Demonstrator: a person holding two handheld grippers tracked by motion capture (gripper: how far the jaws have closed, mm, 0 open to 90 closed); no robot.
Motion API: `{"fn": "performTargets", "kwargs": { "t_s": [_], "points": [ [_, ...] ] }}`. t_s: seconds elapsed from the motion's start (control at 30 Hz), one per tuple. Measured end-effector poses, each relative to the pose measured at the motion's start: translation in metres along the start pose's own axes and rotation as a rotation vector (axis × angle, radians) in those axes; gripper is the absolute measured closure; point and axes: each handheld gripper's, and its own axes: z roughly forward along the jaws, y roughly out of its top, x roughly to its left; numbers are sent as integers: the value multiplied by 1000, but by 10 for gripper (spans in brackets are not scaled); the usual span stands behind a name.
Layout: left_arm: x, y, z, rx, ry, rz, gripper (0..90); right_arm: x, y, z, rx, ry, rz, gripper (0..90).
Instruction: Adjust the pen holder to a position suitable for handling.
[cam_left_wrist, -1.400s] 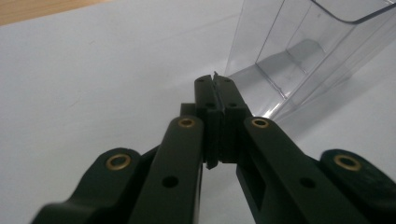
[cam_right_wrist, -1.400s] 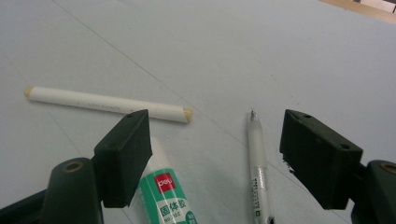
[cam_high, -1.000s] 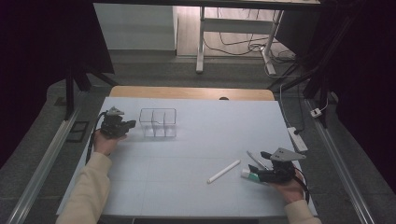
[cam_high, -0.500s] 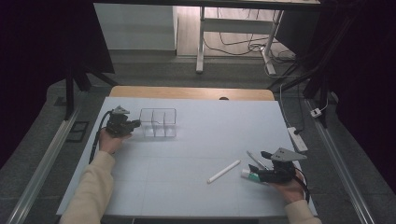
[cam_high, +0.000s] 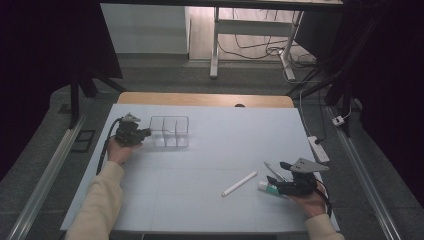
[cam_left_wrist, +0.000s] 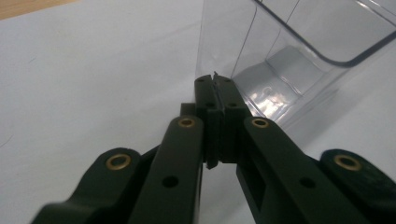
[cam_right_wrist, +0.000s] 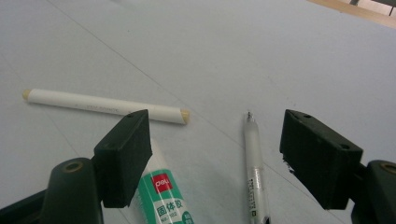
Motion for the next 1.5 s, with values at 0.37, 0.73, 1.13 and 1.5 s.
{"fn": "performTargets", "kwargs": {
  "t_s": [0.37,0.73,1.13,1.5],
  "points": [
    [-6,4,5,0,-12,1,893,0,1,0,1,-3,1,243],
    [-12,8,12,15,-19,19,893,-1,1,0,4,-6,3,244],
    [-23,14,19,24,-42,46,893,-1,0,0,7,-5,3,244],
    [-32,19,25,29,-53,66,893,0,1,0,5,-8,2,244]
  ]
}}
